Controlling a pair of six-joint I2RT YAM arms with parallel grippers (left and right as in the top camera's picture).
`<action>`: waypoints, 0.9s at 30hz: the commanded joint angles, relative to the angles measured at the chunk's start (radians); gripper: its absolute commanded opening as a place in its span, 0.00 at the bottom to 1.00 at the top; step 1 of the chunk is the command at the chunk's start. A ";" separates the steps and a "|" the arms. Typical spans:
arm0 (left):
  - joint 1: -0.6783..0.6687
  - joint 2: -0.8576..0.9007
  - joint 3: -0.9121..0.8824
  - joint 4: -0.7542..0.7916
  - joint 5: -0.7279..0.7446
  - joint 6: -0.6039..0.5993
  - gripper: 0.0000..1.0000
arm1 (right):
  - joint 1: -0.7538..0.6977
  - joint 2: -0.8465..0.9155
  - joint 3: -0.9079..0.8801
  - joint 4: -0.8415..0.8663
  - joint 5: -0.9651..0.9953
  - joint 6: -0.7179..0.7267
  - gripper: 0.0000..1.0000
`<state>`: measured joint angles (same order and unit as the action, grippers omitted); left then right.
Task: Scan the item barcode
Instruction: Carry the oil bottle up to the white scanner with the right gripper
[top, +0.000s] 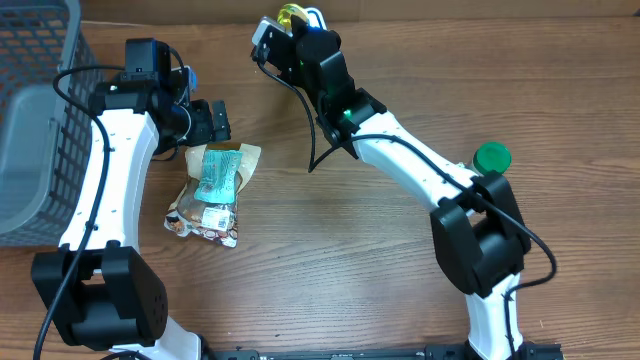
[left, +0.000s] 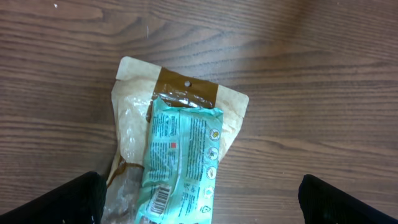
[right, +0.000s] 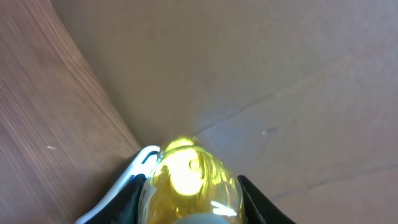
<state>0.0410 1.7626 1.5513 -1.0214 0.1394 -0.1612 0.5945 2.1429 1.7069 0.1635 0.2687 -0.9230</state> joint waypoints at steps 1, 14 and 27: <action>-0.002 -0.017 0.018 0.002 0.008 0.011 0.99 | -0.038 0.043 0.020 0.117 -0.007 -0.149 0.36; -0.002 -0.017 0.018 0.002 0.008 0.011 1.00 | -0.076 0.140 0.020 0.193 -0.139 -0.148 0.28; -0.002 -0.017 0.018 0.002 0.008 0.011 0.99 | -0.080 0.175 0.020 0.294 -0.159 -0.027 0.21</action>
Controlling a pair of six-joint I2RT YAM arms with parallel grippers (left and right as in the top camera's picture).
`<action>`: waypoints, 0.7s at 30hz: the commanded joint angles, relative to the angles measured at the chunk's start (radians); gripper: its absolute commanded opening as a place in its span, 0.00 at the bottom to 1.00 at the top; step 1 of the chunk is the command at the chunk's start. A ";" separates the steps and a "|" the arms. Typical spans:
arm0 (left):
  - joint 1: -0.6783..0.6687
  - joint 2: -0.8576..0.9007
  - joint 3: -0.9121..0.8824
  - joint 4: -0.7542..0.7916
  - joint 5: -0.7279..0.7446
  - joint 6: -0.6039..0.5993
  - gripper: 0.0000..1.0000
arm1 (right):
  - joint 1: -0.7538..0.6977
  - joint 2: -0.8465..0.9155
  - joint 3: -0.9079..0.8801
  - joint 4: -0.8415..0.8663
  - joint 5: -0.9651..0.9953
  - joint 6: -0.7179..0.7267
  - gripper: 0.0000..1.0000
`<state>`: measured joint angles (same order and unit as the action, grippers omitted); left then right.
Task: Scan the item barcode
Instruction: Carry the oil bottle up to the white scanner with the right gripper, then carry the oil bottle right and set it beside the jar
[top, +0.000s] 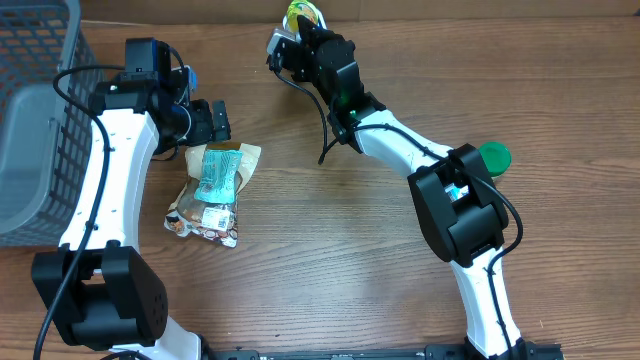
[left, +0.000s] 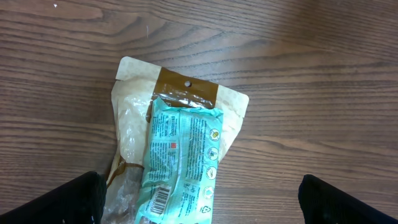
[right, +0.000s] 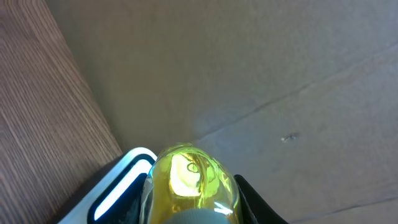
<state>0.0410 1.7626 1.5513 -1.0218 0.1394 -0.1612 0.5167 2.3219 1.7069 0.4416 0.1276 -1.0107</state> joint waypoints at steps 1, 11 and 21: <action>-0.002 -0.017 0.018 0.002 0.008 0.011 0.99 | -0.002 -0.004 0.020 0.008 -0.018 0.074 0.21; -0.002 -0.017 0.018 0.002 0.008 0.011 1.00 | -0.029 0.000 0.020 -0.002 -0.018 0.084 0.25; -0.002 -0.017 0.018 0.002 0.008 0.011 1.00 | -0.034 0.011 0.021 0.085 -0.101 -0.046 0.30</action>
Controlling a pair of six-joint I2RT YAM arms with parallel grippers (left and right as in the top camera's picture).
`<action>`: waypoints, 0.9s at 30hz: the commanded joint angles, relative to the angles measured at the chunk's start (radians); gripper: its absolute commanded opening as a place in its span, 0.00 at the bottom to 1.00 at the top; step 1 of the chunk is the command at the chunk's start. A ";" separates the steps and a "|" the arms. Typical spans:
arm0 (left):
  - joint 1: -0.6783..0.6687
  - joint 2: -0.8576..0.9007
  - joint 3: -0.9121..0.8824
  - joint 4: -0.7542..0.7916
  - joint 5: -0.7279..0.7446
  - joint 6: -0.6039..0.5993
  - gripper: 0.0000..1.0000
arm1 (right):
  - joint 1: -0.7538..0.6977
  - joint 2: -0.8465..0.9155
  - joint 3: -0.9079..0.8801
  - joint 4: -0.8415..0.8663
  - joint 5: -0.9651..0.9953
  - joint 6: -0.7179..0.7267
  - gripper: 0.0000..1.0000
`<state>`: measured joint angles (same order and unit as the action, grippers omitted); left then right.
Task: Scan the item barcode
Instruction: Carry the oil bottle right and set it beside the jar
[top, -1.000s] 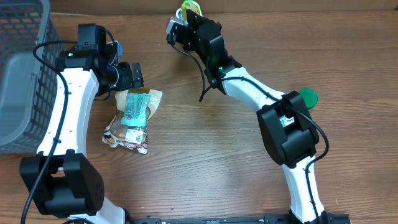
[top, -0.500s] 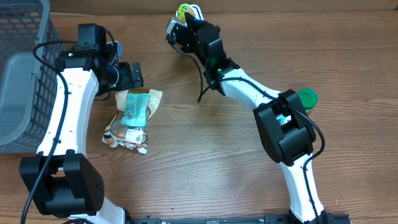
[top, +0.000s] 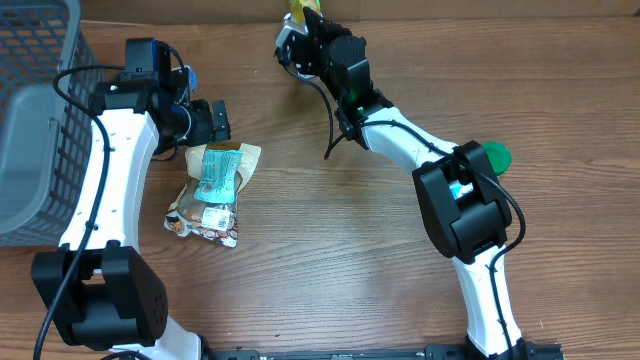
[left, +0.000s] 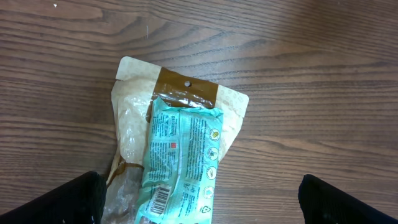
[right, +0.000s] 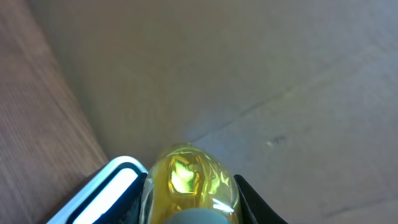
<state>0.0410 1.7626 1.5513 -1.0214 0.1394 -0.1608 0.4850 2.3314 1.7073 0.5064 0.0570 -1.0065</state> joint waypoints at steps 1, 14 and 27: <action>-0.002 -0.017 0.018 0.002 0.008 0.011 1.00 | -0.005 0.004 0.020 0.021 -0.035 -0.050 0.29; -0.002 -0.017 0.018 0.002 0.008 0.011 1.00 | -0.028 0.046 0.020 0.115 -0.046 0.049 0.31; -0.002 -0.017 0.018 0.002 0.008 0.011 1.00 | -0.044 -0.406 0.020 -0.494 -0.006 0.679 0.34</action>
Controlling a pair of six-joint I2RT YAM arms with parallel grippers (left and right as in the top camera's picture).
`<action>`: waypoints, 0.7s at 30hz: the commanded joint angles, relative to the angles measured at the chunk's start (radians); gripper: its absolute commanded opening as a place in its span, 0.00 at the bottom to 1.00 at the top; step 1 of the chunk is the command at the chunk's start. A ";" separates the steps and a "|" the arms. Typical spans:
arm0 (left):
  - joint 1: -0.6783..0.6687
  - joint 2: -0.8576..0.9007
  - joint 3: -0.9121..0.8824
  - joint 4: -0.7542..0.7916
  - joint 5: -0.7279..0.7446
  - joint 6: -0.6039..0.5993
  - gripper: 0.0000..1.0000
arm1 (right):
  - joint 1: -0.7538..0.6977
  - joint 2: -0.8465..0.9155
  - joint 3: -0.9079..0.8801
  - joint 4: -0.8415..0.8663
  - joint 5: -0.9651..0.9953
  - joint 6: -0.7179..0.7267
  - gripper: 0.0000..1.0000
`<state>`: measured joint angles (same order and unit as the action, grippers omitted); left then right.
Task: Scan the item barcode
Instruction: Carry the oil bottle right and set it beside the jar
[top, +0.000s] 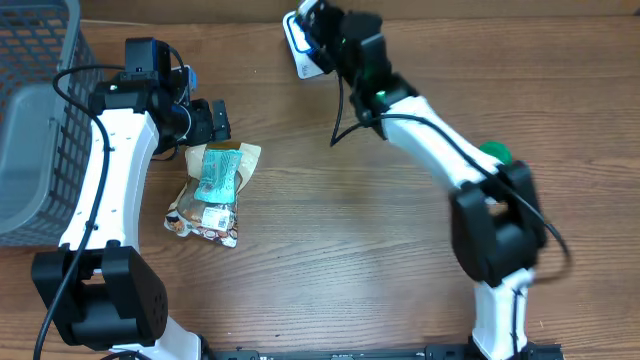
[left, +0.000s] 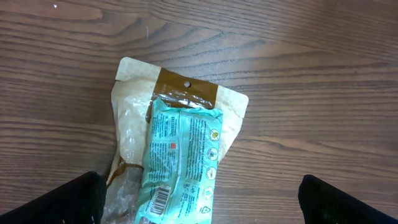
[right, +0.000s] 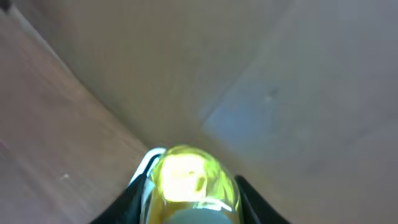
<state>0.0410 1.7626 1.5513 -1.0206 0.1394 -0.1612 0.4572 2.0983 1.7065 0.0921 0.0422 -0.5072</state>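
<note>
A teal snack packet lies on a tan pouch on the wooden table, and its barcode faces up. Both show in the overhead view, the packet left of centre. My left gripper hangs open above them, its dark fingertips at the lower corners of the frame. At the table's far edge my right gripper is shut on a white scanner. The scanner's yellow dome fills the space between the fingers in the right wrist view.
A grey wire basket stands at the left edge. A green round lid lies at the right, partly behind the right arm. A brown cardboard wall runs along the back of the table.
My right arm has swung, blurred in the overhead view, and the scanner sits a little nearer and further right, its white face now turned up. The left arm and both packets have not moved.
The right gripper held the scanner at the back of the table, right of the packets. Then it was closer to the back wall, and closer again after that. Now it has come slightly away from the wall. The left gripper stayed open over the packets throughout.
</note>
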 joint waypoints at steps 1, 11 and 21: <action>-0.002 -0.017 0.018 0.001 0.008 0.011 0.99 | -0.030 -0.230 0.021 -0.215 0.008 0.259 0.34; -0.002 -0.017 0.018 0.001 0.008 0.011 1.00 | -0.170 -0.341 0.011 -1.126 0.008 0.694 0.35; -0.002 -0.017 0.018 0.001 0.008 0.011 0.99 | -0.253 -0.308 -0.117 -1.233 0.097 0.749 0.34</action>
<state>0.0410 1.7622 1.5513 -1.0218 0.1394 -0.1608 0.2306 1.7947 1.6176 -1.1515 0.0658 0.1799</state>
